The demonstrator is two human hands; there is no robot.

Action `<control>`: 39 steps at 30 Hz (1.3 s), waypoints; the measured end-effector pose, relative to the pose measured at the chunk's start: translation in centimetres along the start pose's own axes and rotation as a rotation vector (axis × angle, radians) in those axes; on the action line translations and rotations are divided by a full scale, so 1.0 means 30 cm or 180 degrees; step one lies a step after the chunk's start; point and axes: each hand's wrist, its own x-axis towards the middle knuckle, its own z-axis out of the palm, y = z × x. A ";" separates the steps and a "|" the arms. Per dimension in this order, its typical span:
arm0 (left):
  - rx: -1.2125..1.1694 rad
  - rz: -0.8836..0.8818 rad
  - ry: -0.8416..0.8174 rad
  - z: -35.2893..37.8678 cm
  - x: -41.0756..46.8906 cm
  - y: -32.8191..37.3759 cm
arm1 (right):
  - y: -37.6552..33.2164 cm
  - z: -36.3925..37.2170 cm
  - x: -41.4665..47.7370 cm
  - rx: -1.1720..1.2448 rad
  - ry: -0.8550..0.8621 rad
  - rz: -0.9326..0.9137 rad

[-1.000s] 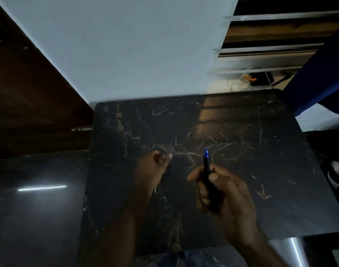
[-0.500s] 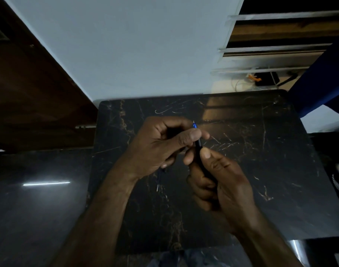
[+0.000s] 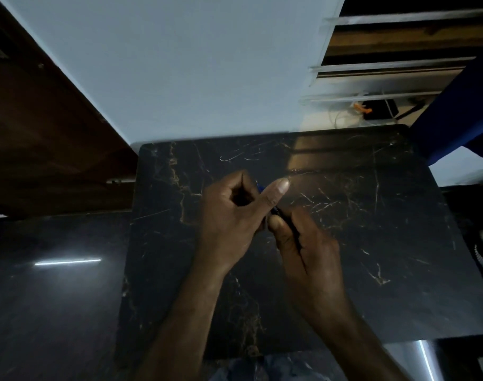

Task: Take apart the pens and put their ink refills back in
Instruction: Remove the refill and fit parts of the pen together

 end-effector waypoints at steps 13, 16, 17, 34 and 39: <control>-0.0956 -0.0087 -0.0712 0.005 0.050 0.068 | -0.073 -0.030 0.029 0.1391 0.0012 -0.0022; -0.1159 0.0128 -0.1079 0.010 0.044 0.096 | -0.082 -0.031 0.034 0.1447 0.0082 -0.0037; -0.1298 0.0177 -0.1219 0.001 0.041 0.103 | -0.088 -0.034 0.036 0.1478 0.0099 -0.0040; -0.0896 0.0367 -0.0888 -0.043 0.055 0.115 | -0.075 -0.060 0.057 0.1371 -0.0011 -0.0222; -0.1142 0.0205 -0.1013 -0.039 0.048 0.116 | -0.069 -0.047 0.042 0.1154 0.0042 -0.0203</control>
